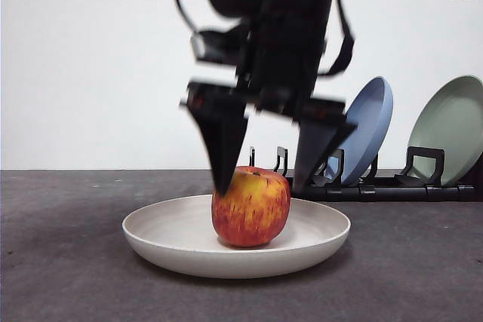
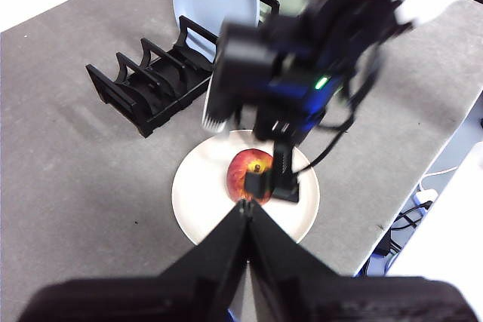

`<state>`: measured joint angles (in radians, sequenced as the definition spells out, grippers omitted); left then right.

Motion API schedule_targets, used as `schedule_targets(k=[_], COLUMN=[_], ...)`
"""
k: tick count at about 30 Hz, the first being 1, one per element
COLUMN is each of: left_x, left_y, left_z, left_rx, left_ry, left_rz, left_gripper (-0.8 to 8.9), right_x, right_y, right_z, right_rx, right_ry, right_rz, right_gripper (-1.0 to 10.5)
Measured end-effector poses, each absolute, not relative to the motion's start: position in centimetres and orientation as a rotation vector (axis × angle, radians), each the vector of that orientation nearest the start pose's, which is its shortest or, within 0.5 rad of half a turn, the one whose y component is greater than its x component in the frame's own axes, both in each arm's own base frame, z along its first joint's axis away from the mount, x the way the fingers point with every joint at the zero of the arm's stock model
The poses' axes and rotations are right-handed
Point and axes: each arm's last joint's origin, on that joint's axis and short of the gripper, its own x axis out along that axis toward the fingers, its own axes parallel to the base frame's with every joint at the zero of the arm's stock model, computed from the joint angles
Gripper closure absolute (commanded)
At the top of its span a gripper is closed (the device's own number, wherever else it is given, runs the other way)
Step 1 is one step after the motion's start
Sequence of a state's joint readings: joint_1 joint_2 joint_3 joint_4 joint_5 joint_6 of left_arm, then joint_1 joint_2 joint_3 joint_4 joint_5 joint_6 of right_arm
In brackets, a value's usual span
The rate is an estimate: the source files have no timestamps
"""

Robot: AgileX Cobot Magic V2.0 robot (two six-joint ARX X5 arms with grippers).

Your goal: Take the yellow plate from the plate rack,put the plate on the table,take the apple from the table,put the apple in the plate

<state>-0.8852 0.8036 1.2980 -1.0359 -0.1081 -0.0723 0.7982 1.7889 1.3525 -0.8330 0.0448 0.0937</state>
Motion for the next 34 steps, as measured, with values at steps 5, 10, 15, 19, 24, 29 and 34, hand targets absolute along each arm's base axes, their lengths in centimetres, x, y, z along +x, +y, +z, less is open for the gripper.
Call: schedule_targets(k=[5,10,15,19,24,29,34], left_x=[7.0,7.0,7.0,7.0,7.0,7.0,7.0], left_y=[-8.1,-8.1,-8.1,-8.1,-8.1,-8.1,-8.1], left_z=[41.3,41.3,41.3,41.3,41.3,41.3,41.3], left_rx=[0.197,0.197,0.195,0.195,0.195,0.195,0.195], left_ry=[0.514,0.514,0.516,0.516,0.516,0.516,0.516], left_rz=[-0.739,-0.739,-0.746,-0.749,-0.749,-0.749,-0.749], left_gripper=[8.22,8.22,8.22,8.22,8.22,8.22,8.22], right_x=[22.6,19.3,15.2,12.3,9.6,7.7,6.1], right_y=[22.7,19.3,15.2,12.2,9.5,7.6,6.4], right_z=[27.4,32.8,37.9,40.8,42.6,43.4,43.8], right_rx=[-0.447,-0.417,-0.37,-0.315,-0.24,-0.173,-0.106], right_ry=[1.112,1.057,1.007,0.945,0.841,0.783,0.76], right_rz=[0.552,0.56,0.56,0.566,0.61,0.635,0.745], right_gripper=[4.4,4.4,4.5,5.9,8.3,9.6,9.6])
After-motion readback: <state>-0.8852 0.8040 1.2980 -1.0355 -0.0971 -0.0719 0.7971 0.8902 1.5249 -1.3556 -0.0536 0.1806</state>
